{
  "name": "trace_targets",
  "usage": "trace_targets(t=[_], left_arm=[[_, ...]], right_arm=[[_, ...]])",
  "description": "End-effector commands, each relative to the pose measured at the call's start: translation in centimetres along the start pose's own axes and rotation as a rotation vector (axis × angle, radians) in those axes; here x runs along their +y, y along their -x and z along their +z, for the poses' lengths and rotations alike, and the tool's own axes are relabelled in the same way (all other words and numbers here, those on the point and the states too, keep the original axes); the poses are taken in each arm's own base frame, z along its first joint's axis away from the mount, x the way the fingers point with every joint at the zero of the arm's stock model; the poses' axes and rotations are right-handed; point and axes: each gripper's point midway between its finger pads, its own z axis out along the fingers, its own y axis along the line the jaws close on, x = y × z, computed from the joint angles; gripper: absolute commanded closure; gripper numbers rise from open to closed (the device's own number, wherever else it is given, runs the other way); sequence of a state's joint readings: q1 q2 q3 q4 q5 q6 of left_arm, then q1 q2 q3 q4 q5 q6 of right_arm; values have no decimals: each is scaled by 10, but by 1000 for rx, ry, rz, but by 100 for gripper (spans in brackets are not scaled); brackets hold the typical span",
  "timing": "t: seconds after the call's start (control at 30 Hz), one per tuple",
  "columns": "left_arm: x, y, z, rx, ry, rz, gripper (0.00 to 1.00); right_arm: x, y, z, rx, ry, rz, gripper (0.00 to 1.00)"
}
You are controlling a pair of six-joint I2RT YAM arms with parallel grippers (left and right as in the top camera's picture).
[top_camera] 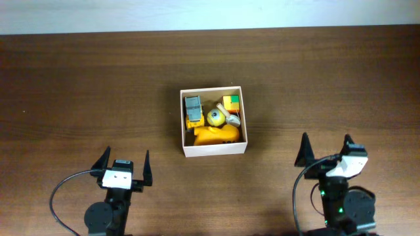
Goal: Pack container
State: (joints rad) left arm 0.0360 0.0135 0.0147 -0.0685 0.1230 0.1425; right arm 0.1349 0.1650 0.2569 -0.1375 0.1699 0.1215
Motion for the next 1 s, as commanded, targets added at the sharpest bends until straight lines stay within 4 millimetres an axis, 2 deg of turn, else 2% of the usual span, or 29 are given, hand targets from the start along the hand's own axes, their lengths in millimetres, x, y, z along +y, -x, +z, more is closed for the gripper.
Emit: trace_targets(t=[0.0,0.2,0.37,0.57,0.97], left_arm=[[2,-2,0,2,10,16,1],[2,-2,0,2,10,16,1],[2,-2,0,2,10,16,1],[2,-2,0,2,10,16,1],[2,-2,0,2,10,16,1]], right_arm=[[0,-13,-5,-31,17,-12,1],[2,-34,-3,-15,36,-35,1],[27,-48,-6,11,190,-285,1],[25,-83,-6,129,205,-307,1],[17,-82,-4,126,175,-301,1]])
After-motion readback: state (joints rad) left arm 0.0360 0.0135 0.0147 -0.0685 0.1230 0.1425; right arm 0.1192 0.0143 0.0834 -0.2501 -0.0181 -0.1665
